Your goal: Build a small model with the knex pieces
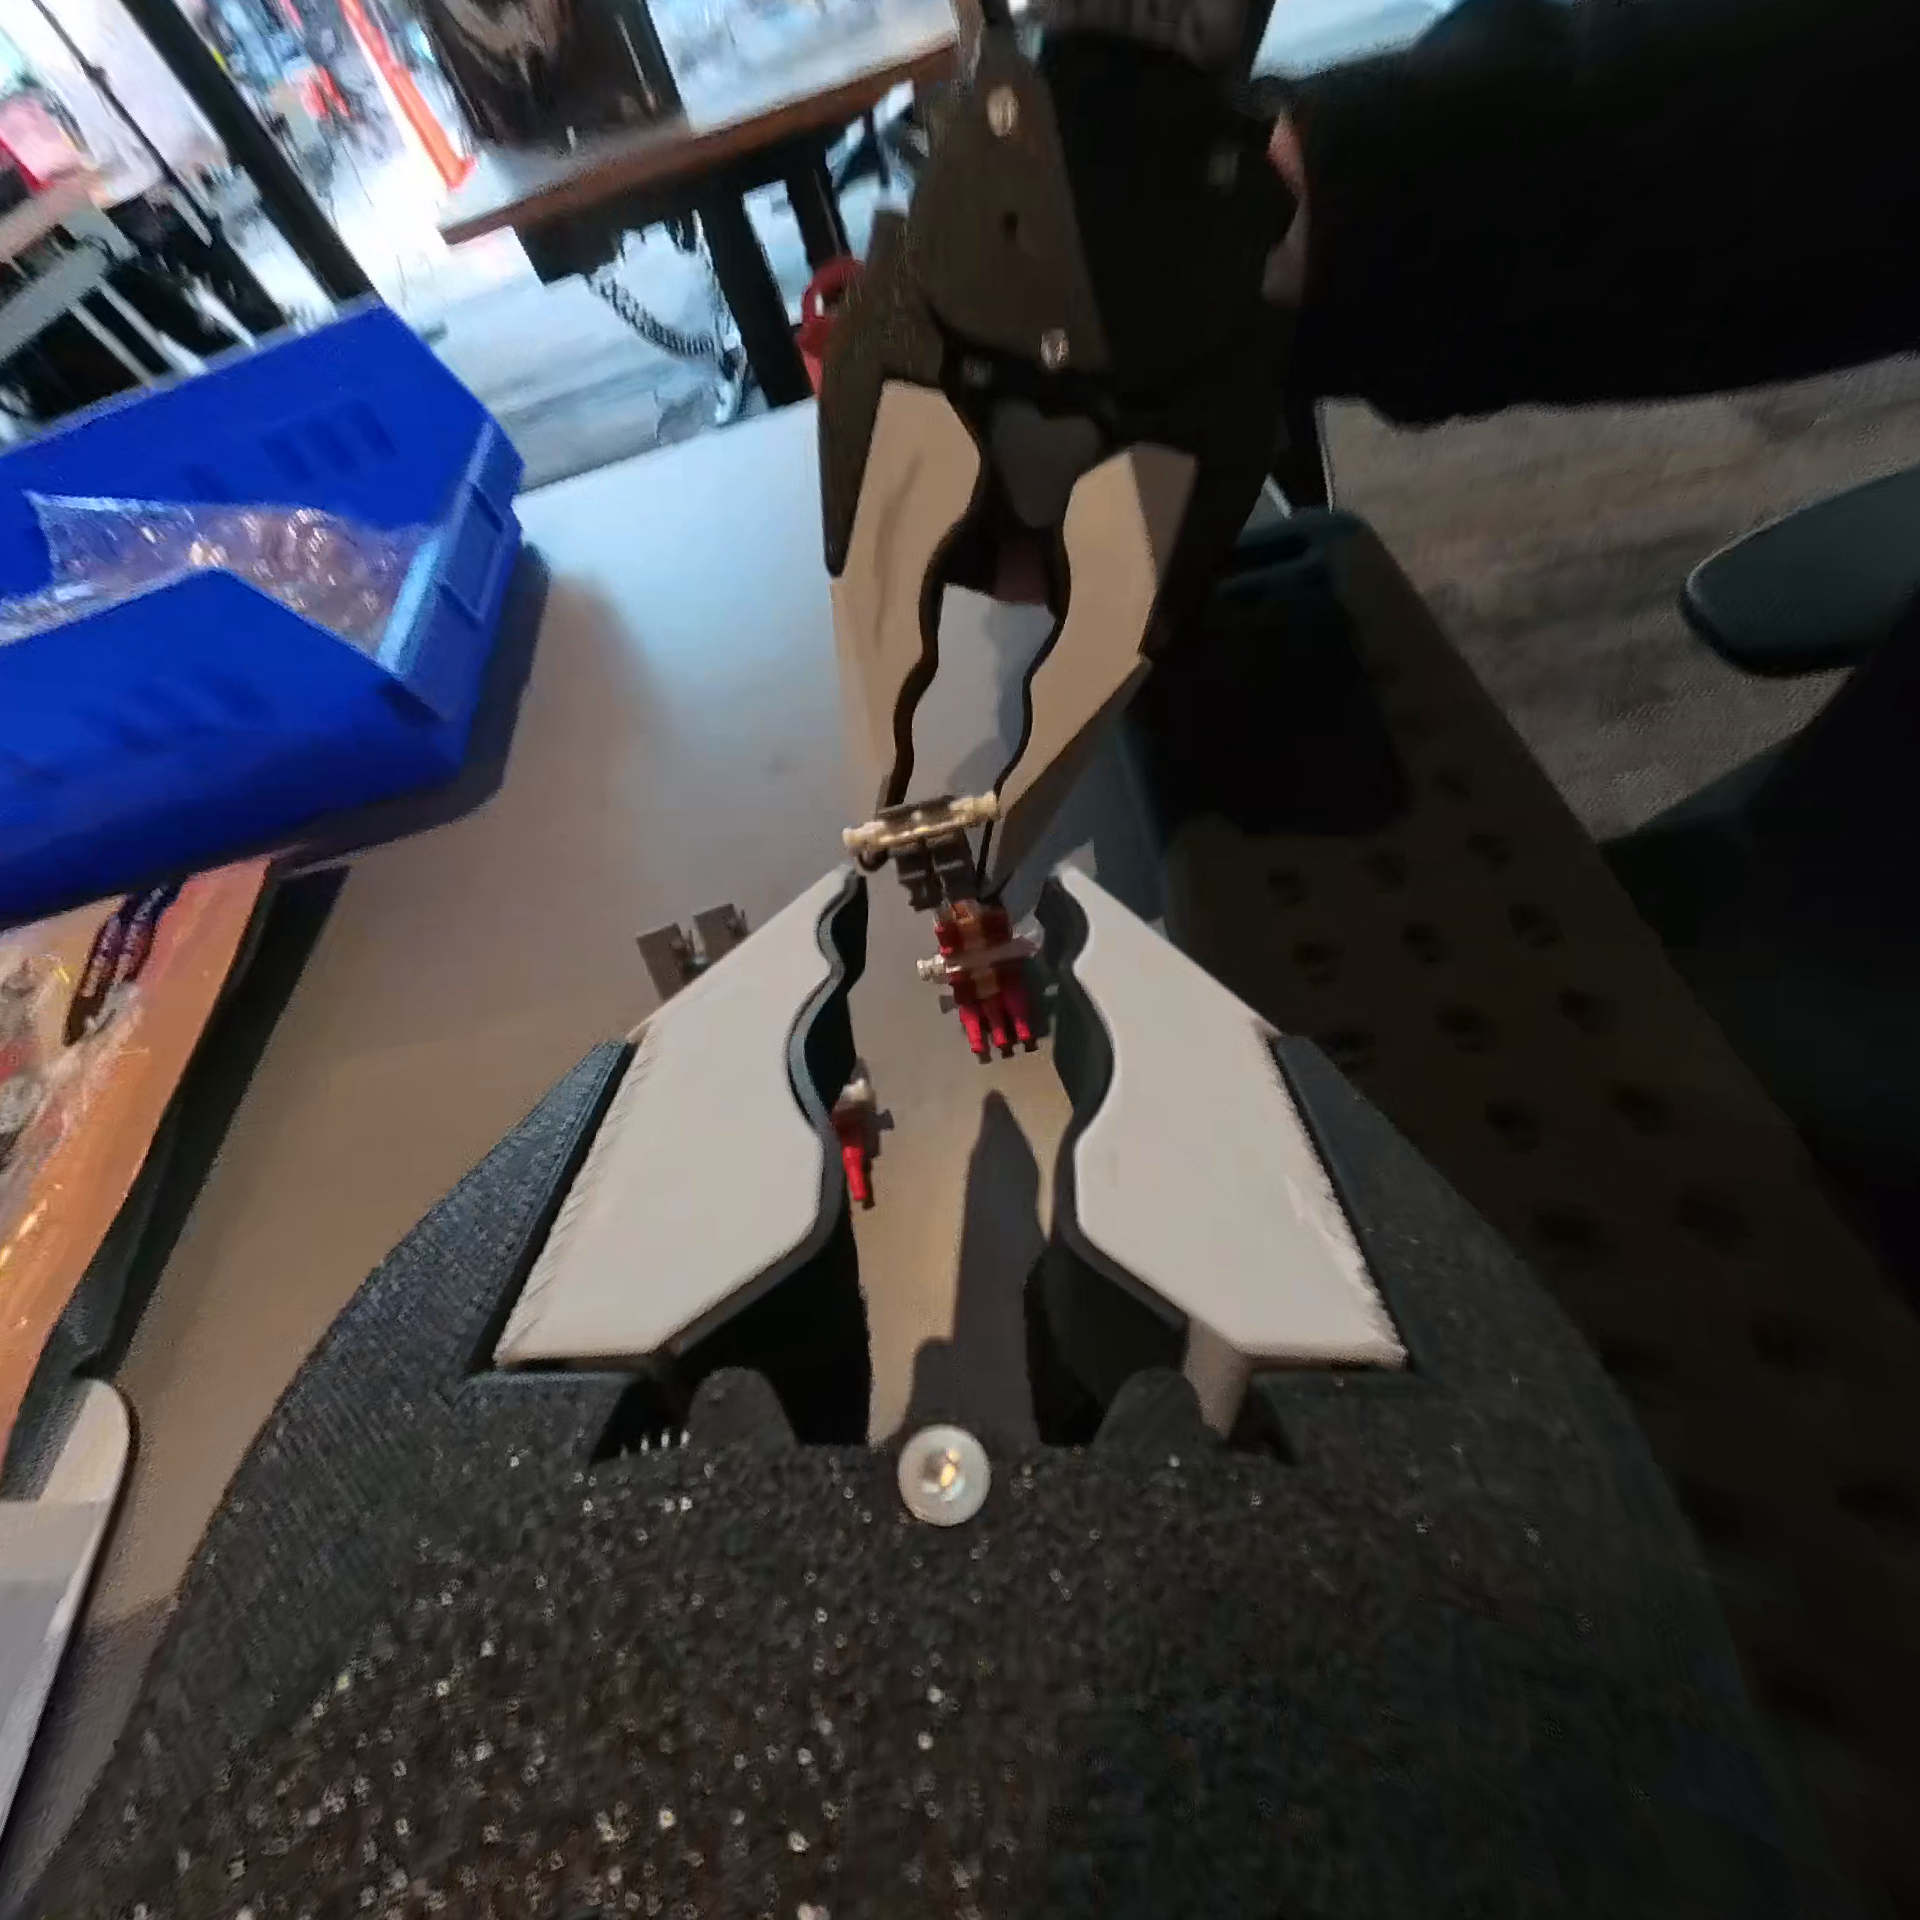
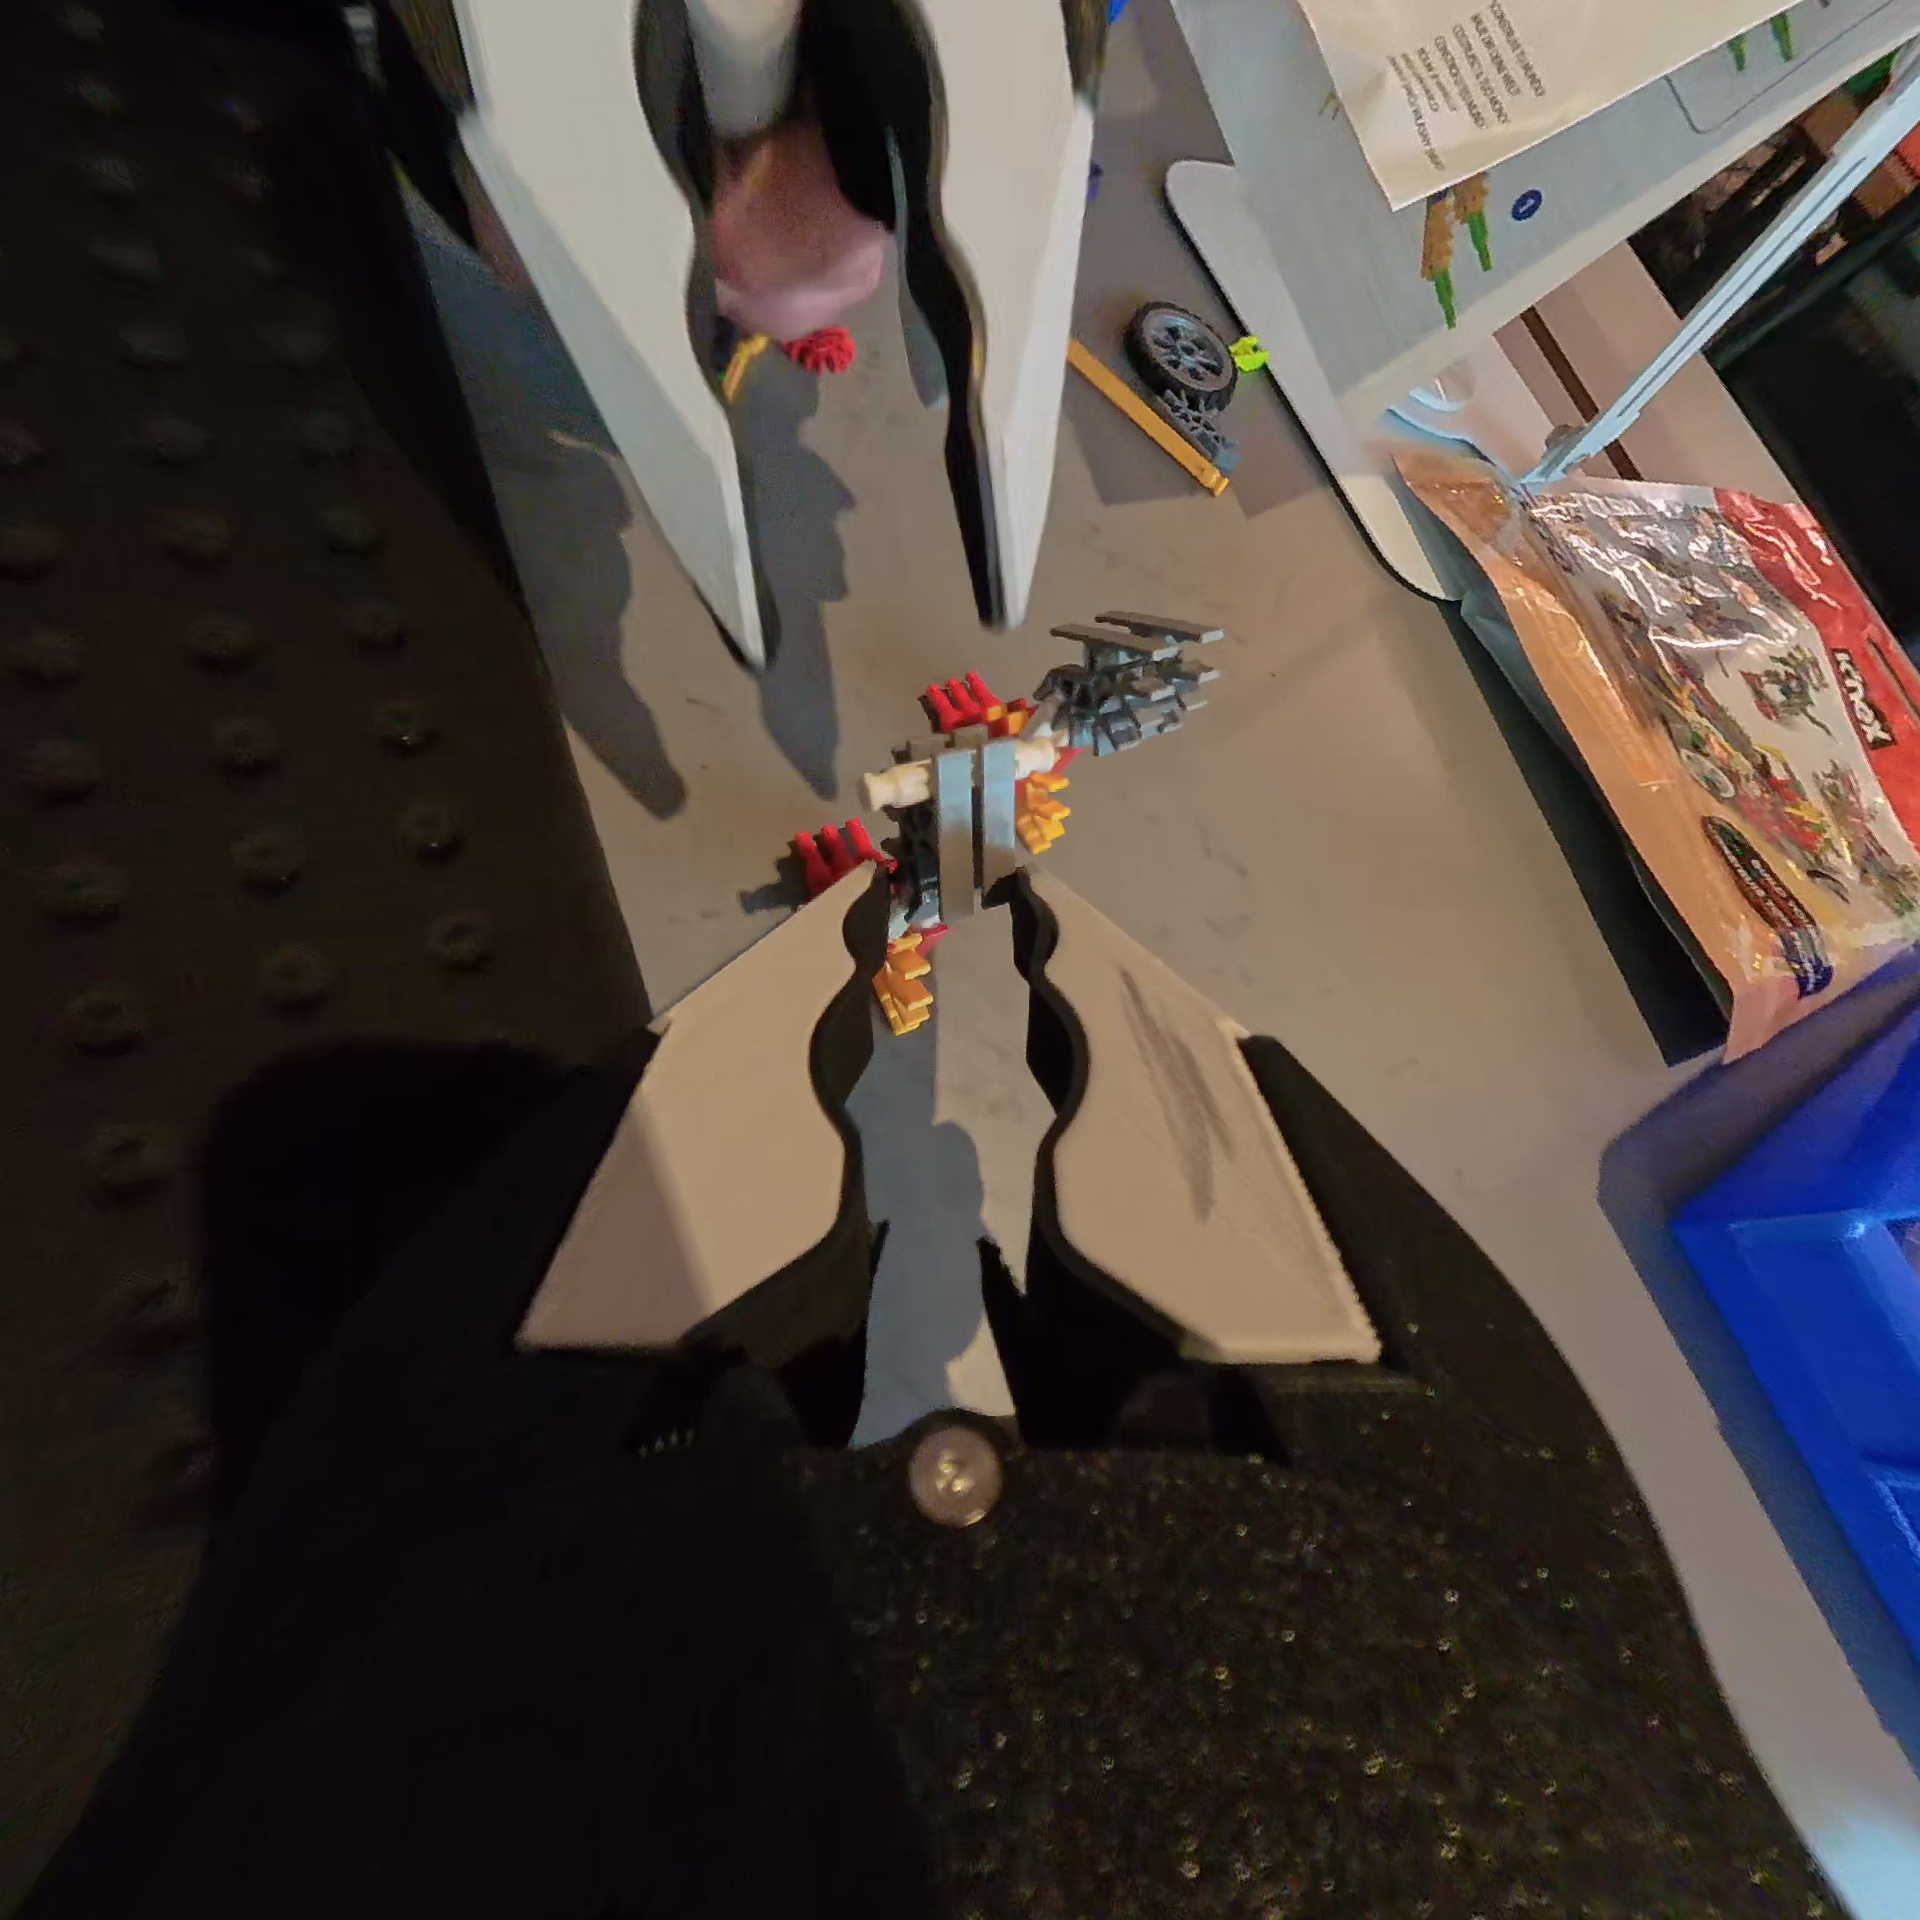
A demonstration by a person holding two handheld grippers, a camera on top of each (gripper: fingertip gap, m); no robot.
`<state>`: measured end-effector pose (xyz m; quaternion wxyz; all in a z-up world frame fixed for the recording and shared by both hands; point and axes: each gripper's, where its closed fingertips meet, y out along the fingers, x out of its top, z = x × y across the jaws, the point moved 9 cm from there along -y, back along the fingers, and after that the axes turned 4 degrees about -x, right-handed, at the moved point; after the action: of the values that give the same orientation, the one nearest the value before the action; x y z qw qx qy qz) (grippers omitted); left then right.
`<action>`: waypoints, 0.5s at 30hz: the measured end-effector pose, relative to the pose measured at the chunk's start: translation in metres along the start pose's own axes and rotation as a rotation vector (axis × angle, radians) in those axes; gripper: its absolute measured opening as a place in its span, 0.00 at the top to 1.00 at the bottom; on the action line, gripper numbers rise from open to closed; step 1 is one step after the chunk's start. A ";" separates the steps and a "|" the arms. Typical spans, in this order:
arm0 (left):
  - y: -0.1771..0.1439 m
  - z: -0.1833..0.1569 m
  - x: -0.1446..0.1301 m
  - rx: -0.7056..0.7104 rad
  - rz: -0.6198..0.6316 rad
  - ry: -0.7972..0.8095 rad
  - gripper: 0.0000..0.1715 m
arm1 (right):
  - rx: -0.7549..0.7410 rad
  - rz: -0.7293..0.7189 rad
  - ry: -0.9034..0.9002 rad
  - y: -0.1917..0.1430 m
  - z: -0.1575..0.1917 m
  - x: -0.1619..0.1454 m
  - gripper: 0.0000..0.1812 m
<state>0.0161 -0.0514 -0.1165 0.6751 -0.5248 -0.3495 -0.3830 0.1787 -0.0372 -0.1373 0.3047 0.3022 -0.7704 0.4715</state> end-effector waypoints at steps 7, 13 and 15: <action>0.025 -0.002 -0.012 0.009 0.106 -0.050 0.85 | 0.007 -0.014 -0.008 0.003 0.007 0.005 0.87; 0.023 0.001 -0.011 -0.015 0.040 -0.109 0.92 | -0.002 -0.013 -0.001 0.000 0.006 0.006 0.86; 0.022 0.003 -0.011 0.000 0.043 -0.109 0.92 | -0.013 -0.012 -0.001 -0.003 0.006 0.006 0.85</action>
<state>0.0303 -0.0438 -0.1356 0.6631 -0.5524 -0.3745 -0.3390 0.1759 -0.0445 -0.1328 0.3089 0.3050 -0.7719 0.4645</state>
